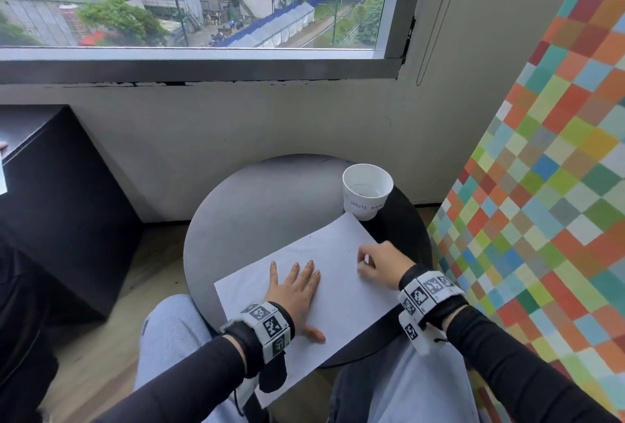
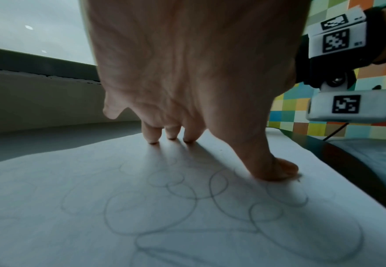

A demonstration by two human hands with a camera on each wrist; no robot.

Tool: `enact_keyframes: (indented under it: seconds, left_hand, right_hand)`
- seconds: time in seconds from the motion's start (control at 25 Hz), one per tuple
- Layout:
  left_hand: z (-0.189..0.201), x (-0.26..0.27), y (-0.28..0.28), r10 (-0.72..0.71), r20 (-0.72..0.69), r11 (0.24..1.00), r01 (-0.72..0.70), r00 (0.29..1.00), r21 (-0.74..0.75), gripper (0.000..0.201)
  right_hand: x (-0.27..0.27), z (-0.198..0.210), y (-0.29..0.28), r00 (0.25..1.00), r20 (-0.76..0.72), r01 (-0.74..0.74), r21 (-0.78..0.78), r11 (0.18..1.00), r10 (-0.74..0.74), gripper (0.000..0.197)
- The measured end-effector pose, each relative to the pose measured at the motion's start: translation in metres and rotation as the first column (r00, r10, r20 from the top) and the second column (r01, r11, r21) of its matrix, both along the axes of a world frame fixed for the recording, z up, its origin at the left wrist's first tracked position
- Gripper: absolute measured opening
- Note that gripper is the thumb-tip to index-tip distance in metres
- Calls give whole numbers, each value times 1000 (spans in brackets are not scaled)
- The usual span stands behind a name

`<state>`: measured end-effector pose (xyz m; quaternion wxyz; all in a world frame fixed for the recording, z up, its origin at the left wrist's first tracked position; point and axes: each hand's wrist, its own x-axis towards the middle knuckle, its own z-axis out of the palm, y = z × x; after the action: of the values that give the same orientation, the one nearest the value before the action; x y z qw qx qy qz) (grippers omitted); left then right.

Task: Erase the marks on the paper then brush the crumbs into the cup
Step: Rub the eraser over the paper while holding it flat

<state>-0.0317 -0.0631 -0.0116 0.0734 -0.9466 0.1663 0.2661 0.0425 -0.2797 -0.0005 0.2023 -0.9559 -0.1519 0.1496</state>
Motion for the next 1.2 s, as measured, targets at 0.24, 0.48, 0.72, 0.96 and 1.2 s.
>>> enact_keyframes:
  seconds: [0.24, 0.48, 0.72, 0.96, 1.2]
  left_hand:
    - [15, 20, 6, -112, 37, 993, 111, 993, 49, 104]
    - [1, 13, 0, 35, 30, 998, -33, 999, -53, 93]
    - [-23, 5, 5, 207, -26, 938, -206, 978, -279, 132]
    - [-32, 12, 11, 174, -56, 913, -183, 983, -365, 159]
    - [-38, 7, 13, 144, -29, 912, -144, 989, -385, 155]
  right_hand:
    - [-41, -2, -2, 999, -53, 0, 63, 998, 3, 7]
    - [-87, -13, 24, 997, -50, -43, 208, 977, 55, 6]
    - [-96, -24, 30, 994, -74, 97, 330, 939, -77, 5]
    - [-96, -32, 35, 958, -152, 285, 484, 828, -241, 6]
    - [-80, -39, 51, 872, -174, 447, 664, 599, -458, 11]
